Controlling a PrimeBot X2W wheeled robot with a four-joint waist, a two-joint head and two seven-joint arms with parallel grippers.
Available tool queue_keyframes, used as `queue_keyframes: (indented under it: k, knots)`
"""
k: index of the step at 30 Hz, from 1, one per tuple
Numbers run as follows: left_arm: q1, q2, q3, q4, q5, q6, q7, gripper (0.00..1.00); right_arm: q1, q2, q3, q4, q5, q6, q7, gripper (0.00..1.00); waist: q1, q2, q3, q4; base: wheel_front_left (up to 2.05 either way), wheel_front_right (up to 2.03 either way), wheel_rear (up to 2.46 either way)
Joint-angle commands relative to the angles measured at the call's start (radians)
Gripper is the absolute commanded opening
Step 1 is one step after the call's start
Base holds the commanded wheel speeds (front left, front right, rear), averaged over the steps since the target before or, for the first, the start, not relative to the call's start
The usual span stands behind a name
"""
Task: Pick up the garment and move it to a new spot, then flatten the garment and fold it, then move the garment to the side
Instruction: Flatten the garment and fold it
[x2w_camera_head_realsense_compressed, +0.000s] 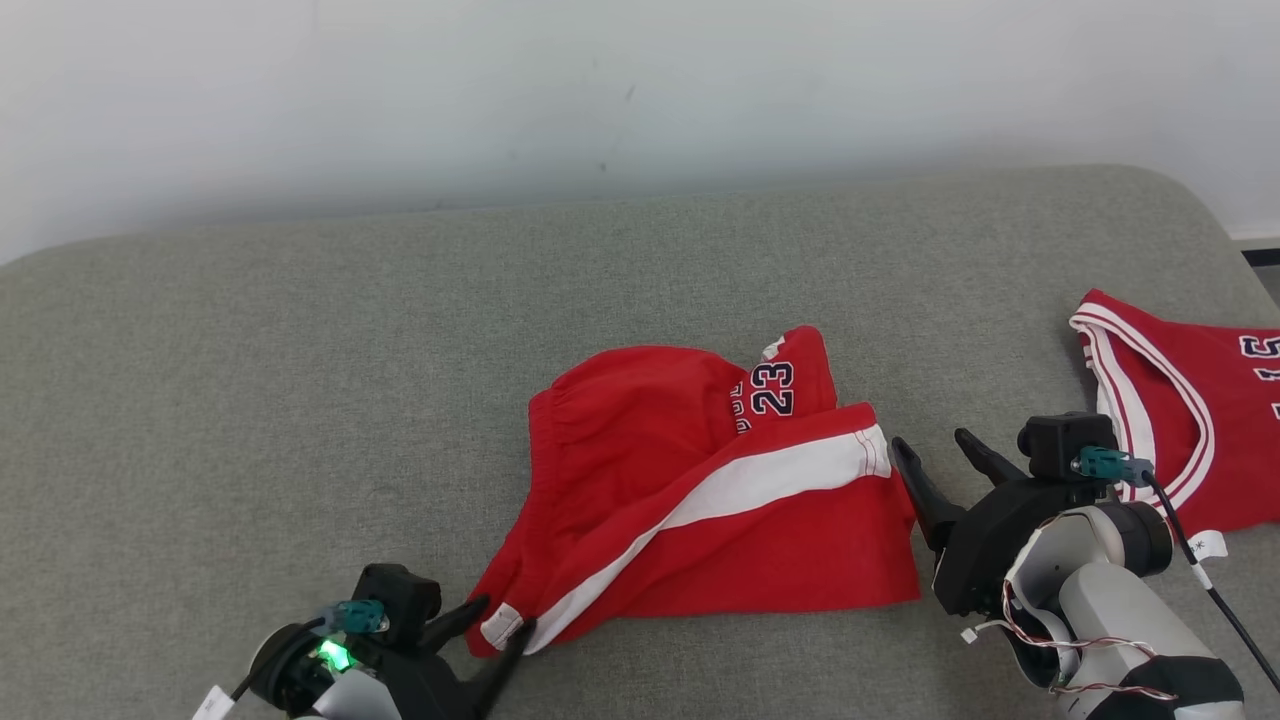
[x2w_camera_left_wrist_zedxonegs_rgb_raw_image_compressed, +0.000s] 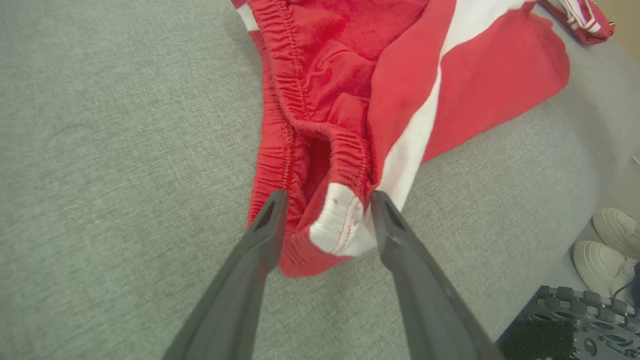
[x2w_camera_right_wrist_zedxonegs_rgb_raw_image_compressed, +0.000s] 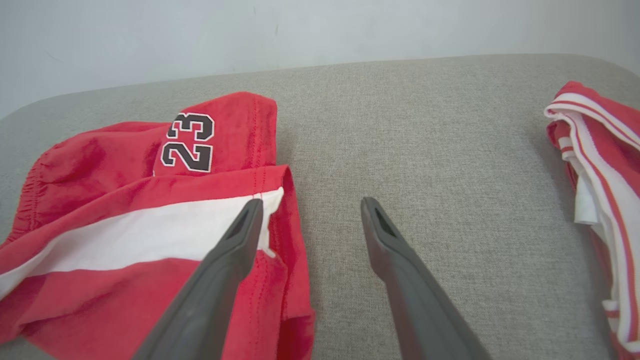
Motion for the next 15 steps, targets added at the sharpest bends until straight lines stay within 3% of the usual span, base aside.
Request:
queue_keyframes:
  k: [1,15]
  knots:
    - [-0.009,0.009,-0.004,0.006,-0.002,0.001,-0.009,0.00,-0.008,-0.002,0.002,0.002,0.005,-0.003,0.001,1.00,-0.0001,-0.0001,0.002,-0.001,0.00,0.00,0.00]
    - [-0.010,-0.022,-0.013,0.054,0.003,0.009,-0.094,0.00,-0.016,0.020,0.039,0.008,0.085,-0.003,0.038,1.00,-0.0001,-0.0001,0.027,0.027,0.00,0.00,0.00]
